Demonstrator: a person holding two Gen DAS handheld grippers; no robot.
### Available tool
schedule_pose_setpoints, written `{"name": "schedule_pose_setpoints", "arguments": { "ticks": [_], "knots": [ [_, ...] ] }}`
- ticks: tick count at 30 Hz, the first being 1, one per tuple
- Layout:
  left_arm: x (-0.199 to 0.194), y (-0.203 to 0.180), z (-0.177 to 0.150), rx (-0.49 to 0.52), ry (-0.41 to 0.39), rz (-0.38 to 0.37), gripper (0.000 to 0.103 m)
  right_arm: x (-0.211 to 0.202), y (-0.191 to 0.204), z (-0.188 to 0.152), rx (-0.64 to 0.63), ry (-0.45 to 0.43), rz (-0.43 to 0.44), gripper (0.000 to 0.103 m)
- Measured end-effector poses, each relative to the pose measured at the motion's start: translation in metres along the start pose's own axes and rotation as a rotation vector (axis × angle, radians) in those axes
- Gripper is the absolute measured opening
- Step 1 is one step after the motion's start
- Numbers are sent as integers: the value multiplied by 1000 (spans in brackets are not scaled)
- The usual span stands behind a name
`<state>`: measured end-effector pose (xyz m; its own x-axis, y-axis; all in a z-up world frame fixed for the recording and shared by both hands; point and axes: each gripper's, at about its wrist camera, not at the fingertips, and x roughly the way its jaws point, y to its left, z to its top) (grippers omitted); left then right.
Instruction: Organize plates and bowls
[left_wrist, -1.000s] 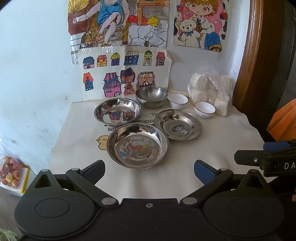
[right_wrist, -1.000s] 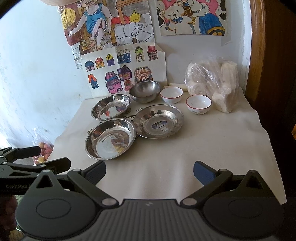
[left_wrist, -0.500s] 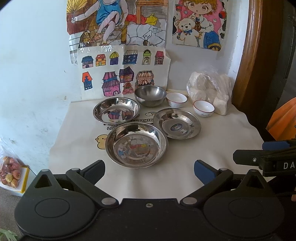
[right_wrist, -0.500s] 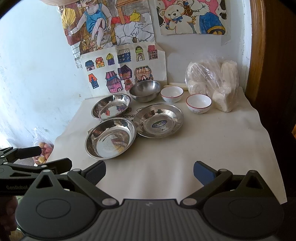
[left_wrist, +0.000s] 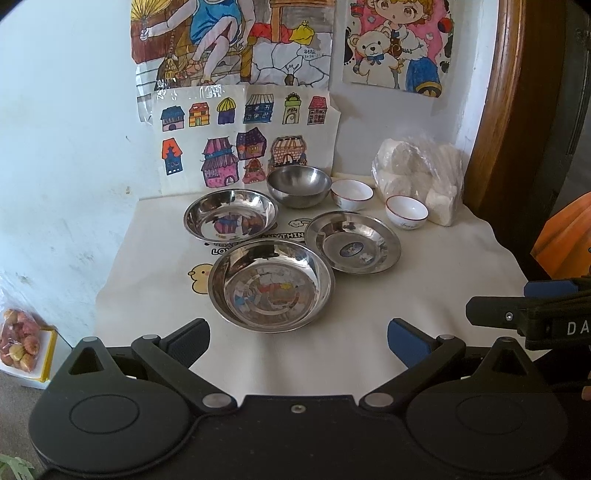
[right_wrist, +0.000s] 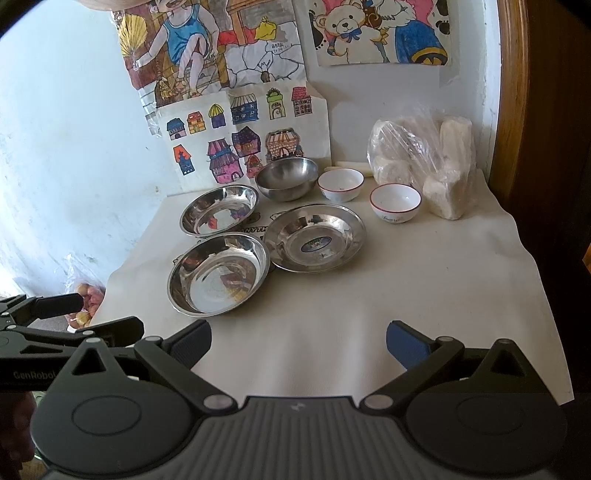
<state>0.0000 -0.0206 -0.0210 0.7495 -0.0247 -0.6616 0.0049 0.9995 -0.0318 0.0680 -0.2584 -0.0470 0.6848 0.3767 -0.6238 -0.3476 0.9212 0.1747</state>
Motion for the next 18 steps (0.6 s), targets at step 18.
{"name": "schedule_pose_setpoints", "arguments": {
  "ticks": [18],
  "knots": [
    [9,5,7,-7,35,-3,102,7,-1,1,7,23,-5,103]
  ]
}}
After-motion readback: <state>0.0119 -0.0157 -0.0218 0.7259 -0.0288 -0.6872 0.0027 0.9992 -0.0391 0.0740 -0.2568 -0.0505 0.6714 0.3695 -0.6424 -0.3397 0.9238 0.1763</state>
